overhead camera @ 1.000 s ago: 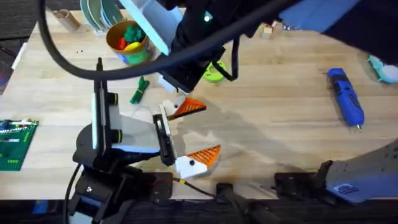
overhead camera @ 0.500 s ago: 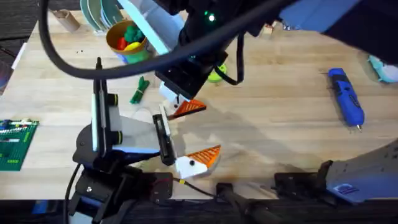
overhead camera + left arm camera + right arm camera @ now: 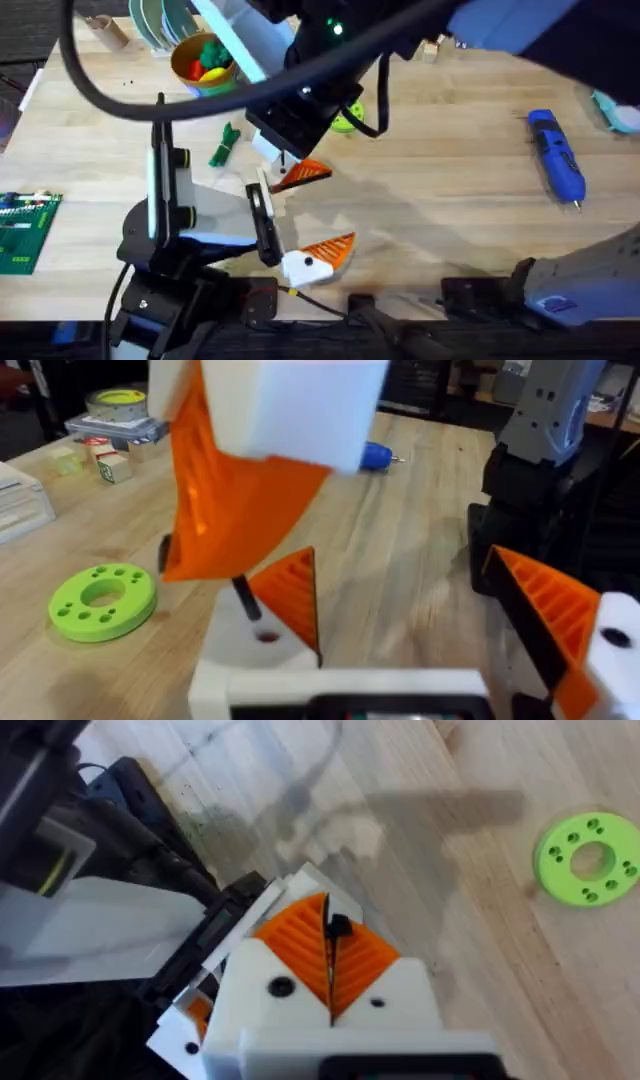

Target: Pick up the gripper from the table and insert it into the empty holder that is missing its gripper. Then pick up a screw, insert it into the mounting hole, and use the screwdriver to tighten it. Finally, clean up the table by picking up the vegetable and placing it into the bucket.

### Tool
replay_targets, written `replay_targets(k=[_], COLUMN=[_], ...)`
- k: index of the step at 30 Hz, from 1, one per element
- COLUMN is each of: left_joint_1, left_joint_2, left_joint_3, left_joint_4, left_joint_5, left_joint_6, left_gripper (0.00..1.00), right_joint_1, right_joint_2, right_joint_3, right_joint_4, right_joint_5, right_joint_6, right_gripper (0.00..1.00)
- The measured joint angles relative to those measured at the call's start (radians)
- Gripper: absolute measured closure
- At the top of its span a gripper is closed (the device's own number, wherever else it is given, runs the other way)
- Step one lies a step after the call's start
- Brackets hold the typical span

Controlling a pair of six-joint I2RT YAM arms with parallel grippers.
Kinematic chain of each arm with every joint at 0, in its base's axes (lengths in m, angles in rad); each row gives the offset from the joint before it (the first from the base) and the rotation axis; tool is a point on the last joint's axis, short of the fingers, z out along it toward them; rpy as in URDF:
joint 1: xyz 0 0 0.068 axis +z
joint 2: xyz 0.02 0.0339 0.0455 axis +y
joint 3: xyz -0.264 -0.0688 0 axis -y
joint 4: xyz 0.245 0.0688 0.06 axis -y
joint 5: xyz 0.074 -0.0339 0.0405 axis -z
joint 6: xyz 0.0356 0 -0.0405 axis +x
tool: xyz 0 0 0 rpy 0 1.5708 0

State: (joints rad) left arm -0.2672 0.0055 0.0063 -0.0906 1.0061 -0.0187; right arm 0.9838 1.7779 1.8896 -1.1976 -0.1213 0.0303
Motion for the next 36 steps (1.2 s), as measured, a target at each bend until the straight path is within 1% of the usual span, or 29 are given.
replay_targets(k=[7,14,20,26,36], left_joint_1=[0.000,0.000,0.000,0.000,0.000], left_joint_2=[0.000,0.000,0.000,0.000,0.000], left_joint_3=[0.000,0.000,0.000,0.000,0.000], left_joint_4=[0.000,-0.001,-0.001,-0.002,-0.002], left_joint_5=[0.000,0.004,0.004,0.008,0.008], left_joint_6=[-0.005,-0.015,-0.016,-0.016,-0.017], left_gripper=[0.007,0.007,0.009,0.008,0.008], right_joint_1=[0.004,0.004,0.006,0.035,0.036], right_joint_2=[0.000,0.000,0.000,0.000,0.000], right_joint_3=[-0.005,-0.055,-0.055,-0.060,-0.061], right_joint_4=[0.007,0.019,0.024,0.021,0.019], right_joint_5=[0.000,-0.003,-0.007,-0.010,-0.010], right_joint_6=[0.000,0.001,0.004,0.004,0.004], right_gripper=[0.994,0.994,0.994,0.994,0.994])
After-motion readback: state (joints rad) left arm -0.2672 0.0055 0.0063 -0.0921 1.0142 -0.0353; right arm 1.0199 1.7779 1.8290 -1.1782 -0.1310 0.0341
